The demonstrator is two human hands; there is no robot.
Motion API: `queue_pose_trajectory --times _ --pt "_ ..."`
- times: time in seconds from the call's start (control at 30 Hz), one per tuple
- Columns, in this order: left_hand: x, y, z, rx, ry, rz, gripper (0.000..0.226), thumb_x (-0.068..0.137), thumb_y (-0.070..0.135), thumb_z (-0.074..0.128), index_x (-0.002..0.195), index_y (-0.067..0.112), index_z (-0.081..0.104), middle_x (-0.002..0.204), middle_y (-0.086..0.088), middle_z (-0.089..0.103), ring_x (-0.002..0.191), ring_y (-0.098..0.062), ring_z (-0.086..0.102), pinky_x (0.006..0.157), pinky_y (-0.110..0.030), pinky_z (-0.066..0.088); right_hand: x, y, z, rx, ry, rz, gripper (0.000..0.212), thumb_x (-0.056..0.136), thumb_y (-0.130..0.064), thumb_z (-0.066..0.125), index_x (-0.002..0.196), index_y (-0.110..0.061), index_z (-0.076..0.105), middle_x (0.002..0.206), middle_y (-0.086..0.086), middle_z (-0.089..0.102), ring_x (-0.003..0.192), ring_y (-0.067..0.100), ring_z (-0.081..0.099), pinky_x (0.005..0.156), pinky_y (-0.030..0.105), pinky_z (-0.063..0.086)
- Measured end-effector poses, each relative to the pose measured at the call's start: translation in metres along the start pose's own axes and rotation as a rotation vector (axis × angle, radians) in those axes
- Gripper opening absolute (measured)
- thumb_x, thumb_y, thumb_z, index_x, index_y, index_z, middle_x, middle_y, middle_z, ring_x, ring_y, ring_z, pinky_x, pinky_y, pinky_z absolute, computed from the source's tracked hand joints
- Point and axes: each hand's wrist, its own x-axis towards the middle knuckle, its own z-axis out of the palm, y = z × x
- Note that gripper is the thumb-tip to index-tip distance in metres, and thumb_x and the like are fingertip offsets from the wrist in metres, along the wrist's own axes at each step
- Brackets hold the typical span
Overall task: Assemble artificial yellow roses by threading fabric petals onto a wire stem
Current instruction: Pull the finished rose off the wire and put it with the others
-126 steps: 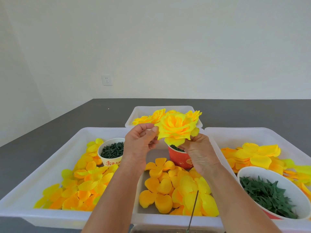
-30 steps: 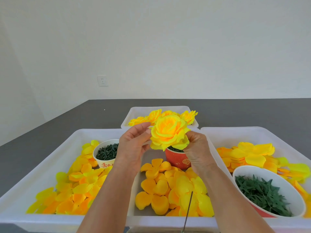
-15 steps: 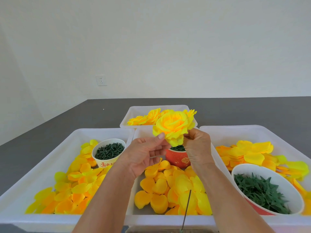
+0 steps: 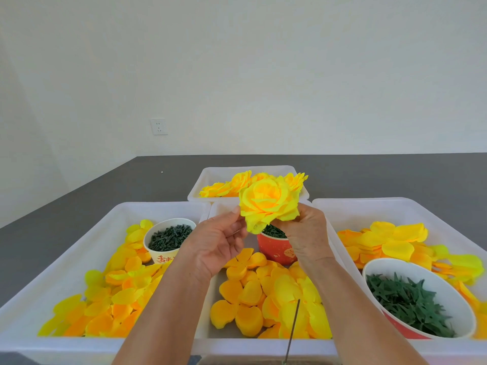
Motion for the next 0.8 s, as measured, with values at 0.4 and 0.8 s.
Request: queue_pose_trajectory --times 0.4,0.8 --pt "0.0015 -0.0002 -0.0017 -0.038 0.009 -0.031 0.005 0.081 0.006 0.062 0.085 0.003 0.062 0.068 -0.01 0.067 0.051 -0.012 0.061 0.042 -0.015 0.046 -0.0011 0.0007 -0.0011 -0.034 0.015 0.028 0.031 0.077 -0.006 0.073 0.054 -0.019 0.057 0.049 -0.014 0.059 0.051 0.0 0.052 0.048 0.006 0.039" --pt "-0.0015 0.0016 -0.001 -0.048 -0.093 -0.14 0.027 0.076 0.015 0.059 0.051 0.01 0.066 0.063 -0.003 0.064 0.054 -0.012 0.06 0.039 -0.014 0.038 -0.0014 -0.0031 0.0 -0.097 -0.026 0.086 0.014 0.078 -0.013 0.074 0.07 -0.003 0.067 0.069 0.011 0.067 0.064 0.019 0.058 0.055 0.016 0.043"
